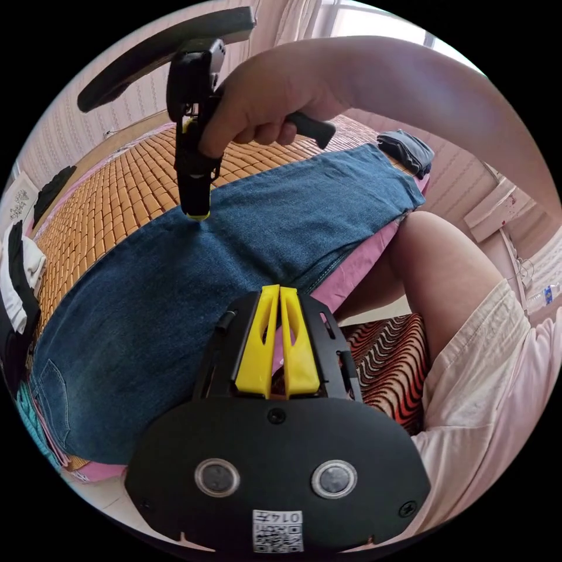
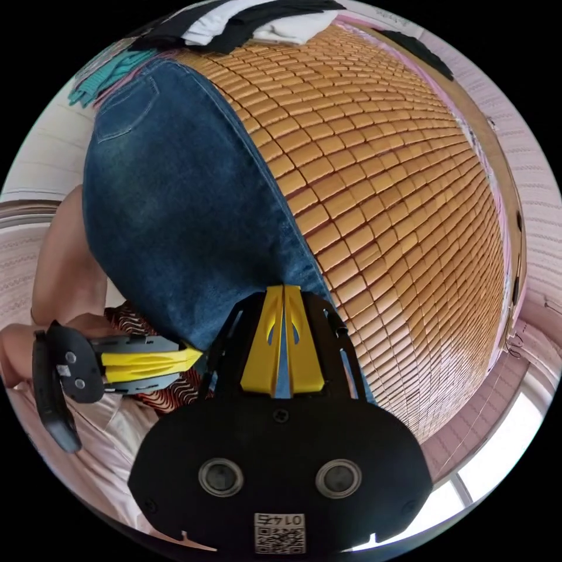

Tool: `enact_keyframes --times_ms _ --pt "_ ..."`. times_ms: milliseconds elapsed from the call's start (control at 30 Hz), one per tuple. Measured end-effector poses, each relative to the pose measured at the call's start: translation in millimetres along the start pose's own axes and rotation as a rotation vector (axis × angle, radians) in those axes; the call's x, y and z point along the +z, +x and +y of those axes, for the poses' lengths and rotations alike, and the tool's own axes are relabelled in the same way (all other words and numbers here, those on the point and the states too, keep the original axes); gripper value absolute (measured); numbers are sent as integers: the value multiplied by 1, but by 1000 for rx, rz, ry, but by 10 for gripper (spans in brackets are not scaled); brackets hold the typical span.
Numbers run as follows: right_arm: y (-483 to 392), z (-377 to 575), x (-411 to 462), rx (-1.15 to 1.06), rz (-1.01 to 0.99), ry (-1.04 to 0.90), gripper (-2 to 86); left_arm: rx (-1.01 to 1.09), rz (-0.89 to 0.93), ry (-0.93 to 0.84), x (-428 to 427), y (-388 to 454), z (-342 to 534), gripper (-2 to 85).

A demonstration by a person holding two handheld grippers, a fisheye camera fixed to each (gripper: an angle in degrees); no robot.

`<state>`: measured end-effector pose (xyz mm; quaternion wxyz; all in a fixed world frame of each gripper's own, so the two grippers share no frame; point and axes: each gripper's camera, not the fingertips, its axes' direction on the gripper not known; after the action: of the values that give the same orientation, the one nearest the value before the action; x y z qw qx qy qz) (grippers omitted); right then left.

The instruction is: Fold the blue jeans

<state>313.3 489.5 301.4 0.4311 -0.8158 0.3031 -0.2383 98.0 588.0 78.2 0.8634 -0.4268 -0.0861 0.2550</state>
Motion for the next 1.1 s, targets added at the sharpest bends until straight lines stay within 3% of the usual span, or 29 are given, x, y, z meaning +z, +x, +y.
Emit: enact_keyframes --times_ms 300,400,467,600,633,667,700,767,867,1100 --pt "52 6 -16 28 -119 -32 -5 35 -24 -10 17 4 19 -10" --pt "86 64 -28 170 -277 231 -7 18 -23 -3 23 3 26 -10" --pt "118 163 -53 293 -554 603 -4 17 -39 8 26 6 33 -10" --pt "169 363 -49 772 -504 909 24 69 -67 -11 36 10 37 -10" --pt "182 432 -34 963 -462 963 56 62 -54 -14 39 7 38 -10" --pt "192 494 -17 1121 -440 1001 144 54 -45 -15 40 5 39 -10" --pt "196 522 -7 1196 -426 999 188 37 -27 -17 43 0 40 -10" --pt "204 607 24 1449 -337 907 208 8 -3 -23 47 -7 42 -10" --pt "207 664 61 1657 -265 859 219 -38 25 -20 54 -16 48 -9" --pt "252 678 99 1530 -442 771 150 -179 67 71 50 -32 65 3"
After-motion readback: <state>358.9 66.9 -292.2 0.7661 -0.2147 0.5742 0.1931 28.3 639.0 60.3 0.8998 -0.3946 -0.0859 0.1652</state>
